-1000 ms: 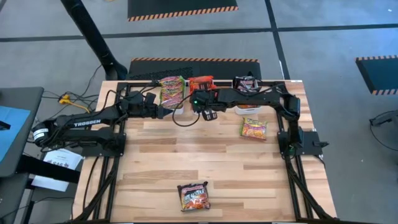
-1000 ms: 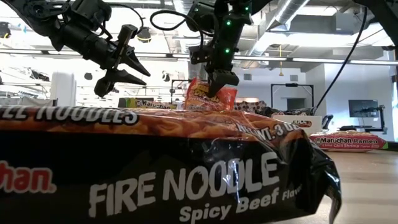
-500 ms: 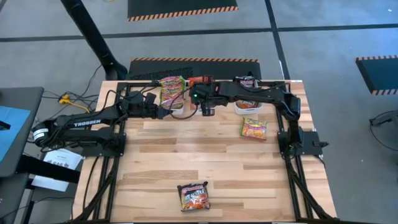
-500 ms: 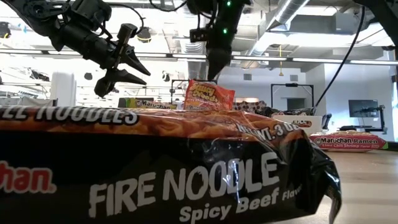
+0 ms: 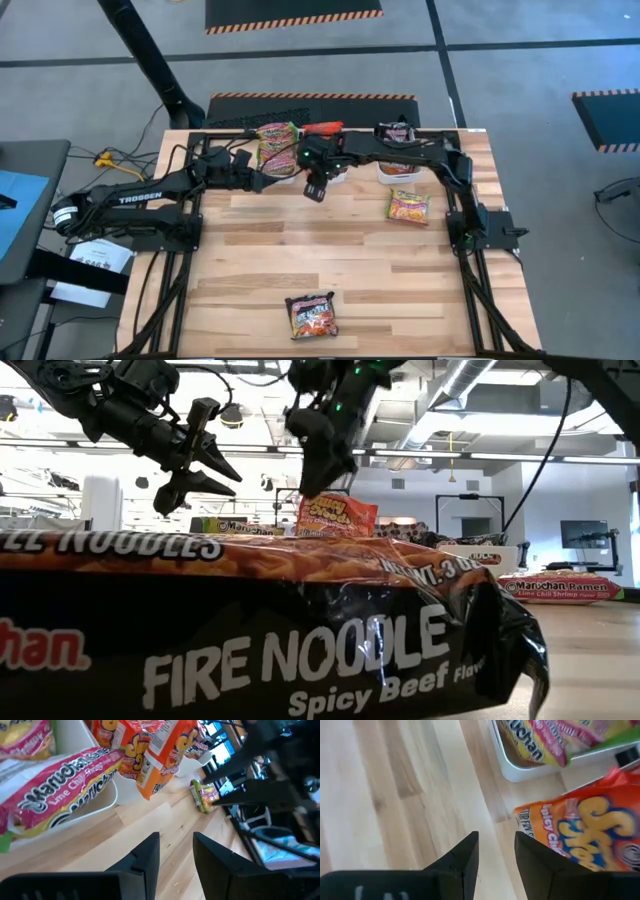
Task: Sort Maruchan noodles
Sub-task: Put the orange noodle pack into the middle white bin
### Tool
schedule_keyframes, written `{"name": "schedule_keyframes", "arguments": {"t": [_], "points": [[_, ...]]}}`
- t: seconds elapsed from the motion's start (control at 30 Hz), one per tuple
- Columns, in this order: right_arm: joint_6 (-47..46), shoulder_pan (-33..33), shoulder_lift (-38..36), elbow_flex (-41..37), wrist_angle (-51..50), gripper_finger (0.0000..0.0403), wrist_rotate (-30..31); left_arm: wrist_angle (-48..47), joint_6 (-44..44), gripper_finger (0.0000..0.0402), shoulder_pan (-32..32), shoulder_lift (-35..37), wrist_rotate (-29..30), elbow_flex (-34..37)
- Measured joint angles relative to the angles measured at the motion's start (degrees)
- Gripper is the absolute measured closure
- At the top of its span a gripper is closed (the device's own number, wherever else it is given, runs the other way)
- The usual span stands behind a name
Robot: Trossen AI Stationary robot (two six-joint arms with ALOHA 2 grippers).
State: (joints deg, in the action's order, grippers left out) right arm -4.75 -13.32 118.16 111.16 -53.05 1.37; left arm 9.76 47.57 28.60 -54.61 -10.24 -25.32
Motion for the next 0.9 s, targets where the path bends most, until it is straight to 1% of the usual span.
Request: {"name": "schedule_keyframes", "arguments": {"t": [0.1,0.27,0.37,0.67,0.9], "points": [[-1.7,-0.5,2.0,0.0,-1.7,0.0258,-0.2,0.0,-1.8,0.0299,0.0,0.0,-0.5,0.0],[-4.7,-1.9,5.0,0.0,-3.8,0.0267,0.2,-0.1,-0.5,0.0299,0.0,0.0,-3.1,0.0],[-5.0,-2.8,5.0,0.0,-3.6,0.0271,0.3,-0.1,-1.2,0.0299,0.0,0.0,-4.1,0.0],[-5.7,-5.0,4.9,0.0,-1.5,0.0275,1.6,-0.2,-1.3,0.0299,0.0,0.0,-4.1,0.0],[-5.4,-6.2,7.4,0.0,-2.3,0.0275,2.3,-0.4,-3.2,0.0299,0.0,0.0,-4.1,0.0]]}}
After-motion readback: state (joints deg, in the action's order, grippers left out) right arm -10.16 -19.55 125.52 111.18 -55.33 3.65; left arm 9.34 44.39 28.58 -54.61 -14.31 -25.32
